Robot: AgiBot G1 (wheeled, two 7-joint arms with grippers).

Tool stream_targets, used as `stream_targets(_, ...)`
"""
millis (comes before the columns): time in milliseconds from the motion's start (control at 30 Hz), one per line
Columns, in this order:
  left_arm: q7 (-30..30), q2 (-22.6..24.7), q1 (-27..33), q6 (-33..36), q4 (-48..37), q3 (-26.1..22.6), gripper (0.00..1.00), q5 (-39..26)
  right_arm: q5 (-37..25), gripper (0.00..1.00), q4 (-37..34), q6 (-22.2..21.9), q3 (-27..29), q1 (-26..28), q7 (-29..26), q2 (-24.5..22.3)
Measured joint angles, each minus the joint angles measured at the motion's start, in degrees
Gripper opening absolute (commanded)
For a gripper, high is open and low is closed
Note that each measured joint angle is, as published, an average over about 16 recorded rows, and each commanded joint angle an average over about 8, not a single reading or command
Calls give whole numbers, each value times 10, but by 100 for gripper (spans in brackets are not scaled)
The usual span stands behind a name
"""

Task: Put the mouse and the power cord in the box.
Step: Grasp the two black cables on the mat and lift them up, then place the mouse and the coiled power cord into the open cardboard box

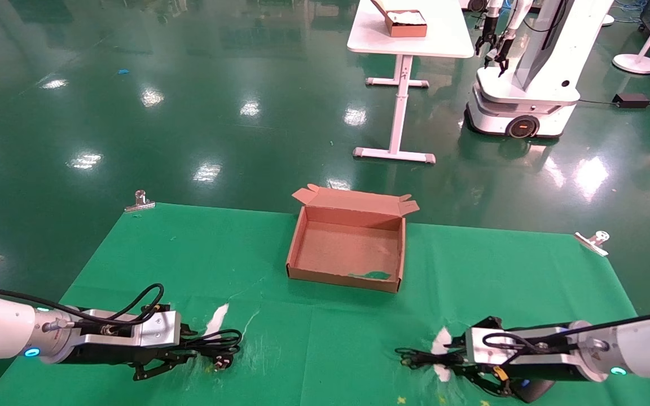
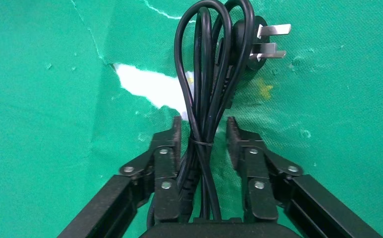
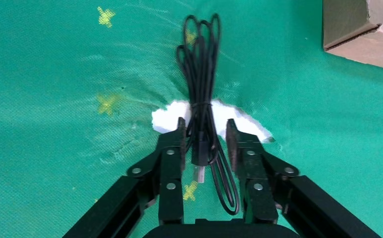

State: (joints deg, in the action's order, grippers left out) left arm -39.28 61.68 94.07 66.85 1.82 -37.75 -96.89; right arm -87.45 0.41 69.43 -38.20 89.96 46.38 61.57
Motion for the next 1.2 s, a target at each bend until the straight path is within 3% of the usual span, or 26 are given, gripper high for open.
stream_targets(400,13,-11,5,26,-9,16,0,23,39,0,-8,25,27,-1,-1,-24)
stream_targets(600,61,-22,29,69,-35,49,0,70,86,0,-8,88,60,15,1,-66)
stream_targets(833,133,-6,86,92,-64,95,0,137,118,0,26,152,83,73,-10,-108)
stream_targets(1000,165,36,130,61,-66,116,0,168,111,0,58,131,80,123,-38,-90)
stream_targets(1200,179,90,164,-5,-56,133,0,194,95,0,71,27,72,152,-68,-19)
